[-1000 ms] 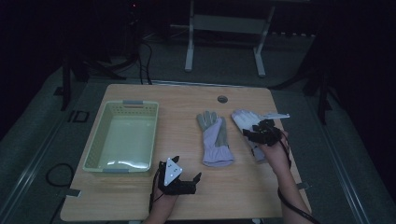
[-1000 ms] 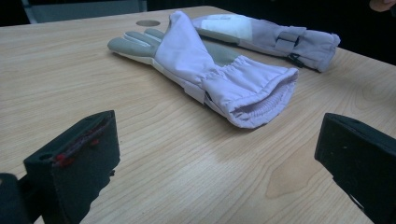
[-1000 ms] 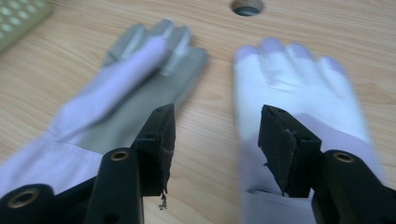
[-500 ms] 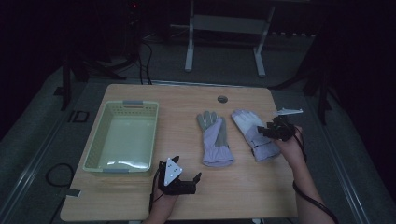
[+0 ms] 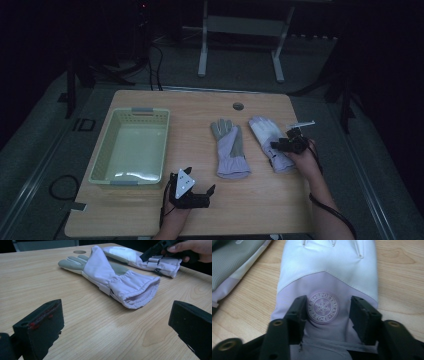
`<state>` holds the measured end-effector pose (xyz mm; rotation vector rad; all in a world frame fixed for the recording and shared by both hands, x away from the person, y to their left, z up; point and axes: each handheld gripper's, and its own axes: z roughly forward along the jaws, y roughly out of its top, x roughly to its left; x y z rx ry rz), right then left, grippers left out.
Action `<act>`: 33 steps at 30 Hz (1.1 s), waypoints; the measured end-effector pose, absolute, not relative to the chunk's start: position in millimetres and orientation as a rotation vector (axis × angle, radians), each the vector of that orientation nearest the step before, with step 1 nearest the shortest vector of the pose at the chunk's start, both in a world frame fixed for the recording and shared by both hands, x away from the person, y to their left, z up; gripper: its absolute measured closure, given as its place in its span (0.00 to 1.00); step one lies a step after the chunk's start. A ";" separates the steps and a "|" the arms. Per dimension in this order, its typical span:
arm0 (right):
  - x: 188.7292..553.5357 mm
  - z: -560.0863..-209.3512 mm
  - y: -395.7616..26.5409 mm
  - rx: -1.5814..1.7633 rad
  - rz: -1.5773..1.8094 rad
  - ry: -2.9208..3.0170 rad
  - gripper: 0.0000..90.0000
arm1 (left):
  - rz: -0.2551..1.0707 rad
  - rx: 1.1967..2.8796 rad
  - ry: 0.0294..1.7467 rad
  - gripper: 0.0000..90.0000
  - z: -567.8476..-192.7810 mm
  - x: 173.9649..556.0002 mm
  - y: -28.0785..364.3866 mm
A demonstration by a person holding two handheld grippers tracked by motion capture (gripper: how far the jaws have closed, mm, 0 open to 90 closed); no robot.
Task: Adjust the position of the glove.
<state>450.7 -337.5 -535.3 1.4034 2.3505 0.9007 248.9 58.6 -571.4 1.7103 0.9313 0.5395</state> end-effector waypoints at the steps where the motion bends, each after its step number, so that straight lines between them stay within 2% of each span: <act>1: 450.7 -535.3 -337.5 1.403 0.901 2.350 0.58 | 0.539 1.710 0.931 0.00 -571.4 248.9 58.6; 2: 448.8 -536.3 -338.5 1.393 0.938 2.356 0.68 | 0.541 1.710 0.930 0.00 -571.4 248.8 58.5; 5: 446.3 -536.1 -336.6 1.389 0.938 2.347 0.71 | 0.542 1.710 0.929 0.00 -571.5 248.8 58.5; 6: 444.4 -535.6 -336.0 1.432 0.967 2.335 0.76 | 0.541 1.710 0.930 0.00 -571.4 248.8 58.6; 7: 444.4 -535.6 -336.0 1.432 0.967 2.335 0.76 | 0.541 1.710 0.930 0.00 -571.4 248.8 58.6; 8: 441.1 -533.7 -335.0 1.453 0.972 2.303 0.82 | 0.540 1.710 0.931 0.00 -571.4 248.9 58.6; 10: 436.6 -528.3 -334.0 1.495 0.976 2.254 0.85 | 0.541 1.709 0.932 0.00 -571.4 248.9 58.6; 18: 403.9 -495.9 -327.9 1.592 1.100 2.080 0.87 | 0.541 1.710 0.932 0.00 -571.4 248.8 58.7; 24: 384.4 -477.3 -321.1 1.605 1.004 2.007 0.87 | 0.543 1.710 0.930 0.00 -571.4 248.7 58.4; 33: 378.8 -487.3 -328.9 1.662 0.932 1.979 0.87 | 0.544 1.711 0.927 0.00 -571.5 248.5 58.3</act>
